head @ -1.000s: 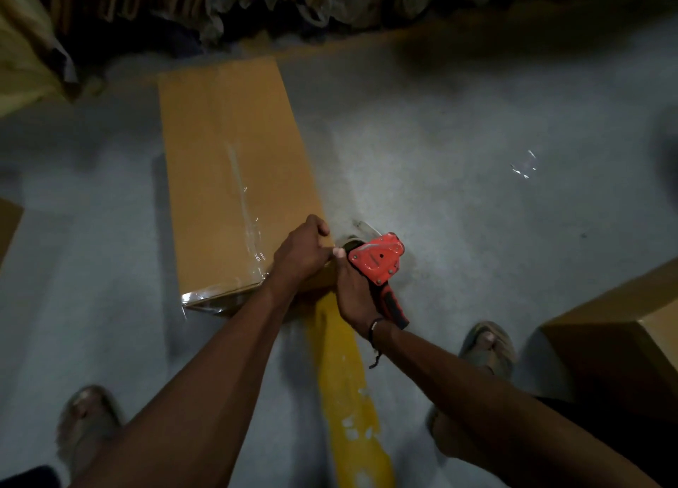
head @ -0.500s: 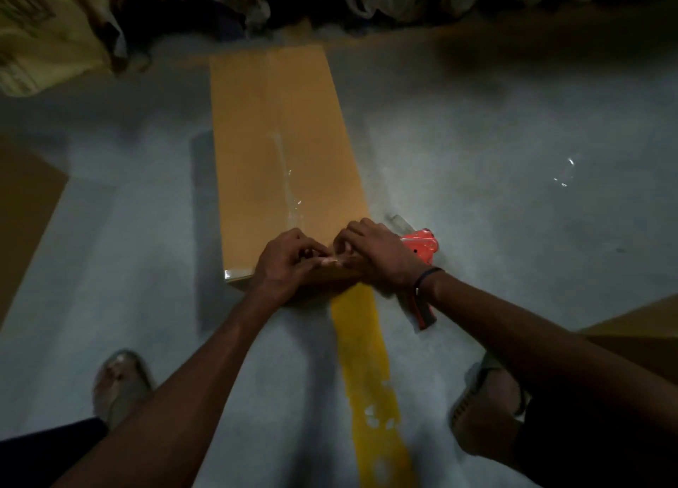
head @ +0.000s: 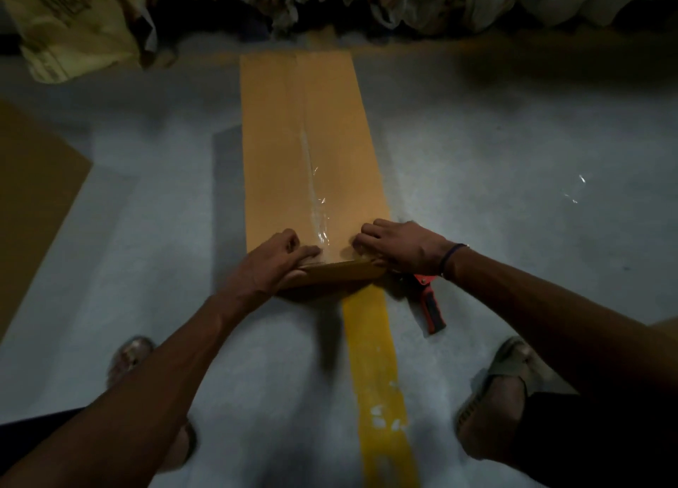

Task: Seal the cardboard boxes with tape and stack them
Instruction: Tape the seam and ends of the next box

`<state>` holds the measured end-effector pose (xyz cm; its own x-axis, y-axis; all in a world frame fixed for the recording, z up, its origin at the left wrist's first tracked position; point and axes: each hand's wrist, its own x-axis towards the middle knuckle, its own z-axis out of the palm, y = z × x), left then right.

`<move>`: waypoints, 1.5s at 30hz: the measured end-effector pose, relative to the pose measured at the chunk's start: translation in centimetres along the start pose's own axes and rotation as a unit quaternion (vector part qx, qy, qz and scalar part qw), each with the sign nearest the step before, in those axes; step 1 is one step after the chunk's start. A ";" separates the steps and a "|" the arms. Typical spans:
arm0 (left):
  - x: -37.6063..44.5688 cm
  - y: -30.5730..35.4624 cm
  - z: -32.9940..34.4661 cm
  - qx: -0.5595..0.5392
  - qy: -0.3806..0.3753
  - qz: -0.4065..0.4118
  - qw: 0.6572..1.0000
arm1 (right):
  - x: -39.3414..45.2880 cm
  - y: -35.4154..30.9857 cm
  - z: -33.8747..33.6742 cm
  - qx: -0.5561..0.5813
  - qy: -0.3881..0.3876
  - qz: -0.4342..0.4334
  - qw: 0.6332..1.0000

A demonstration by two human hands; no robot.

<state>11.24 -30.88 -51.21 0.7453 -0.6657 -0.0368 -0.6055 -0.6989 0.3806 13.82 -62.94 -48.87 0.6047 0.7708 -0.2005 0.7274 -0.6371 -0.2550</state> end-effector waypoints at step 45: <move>-4.1 -1.2 -1.2 -0.019 -0.027 -0.220 0.975 | 1.0 -3.4 -1.6 0.093 -0.045 0.151 0.983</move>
<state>9.22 -27.03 -50.41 0.9139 -0.3173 -0.2533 -0.2186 -0.9104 0.3513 12.46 -60.07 -46.69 0.7471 0.5492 -0.3745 0.4418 -0.8311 -0.3376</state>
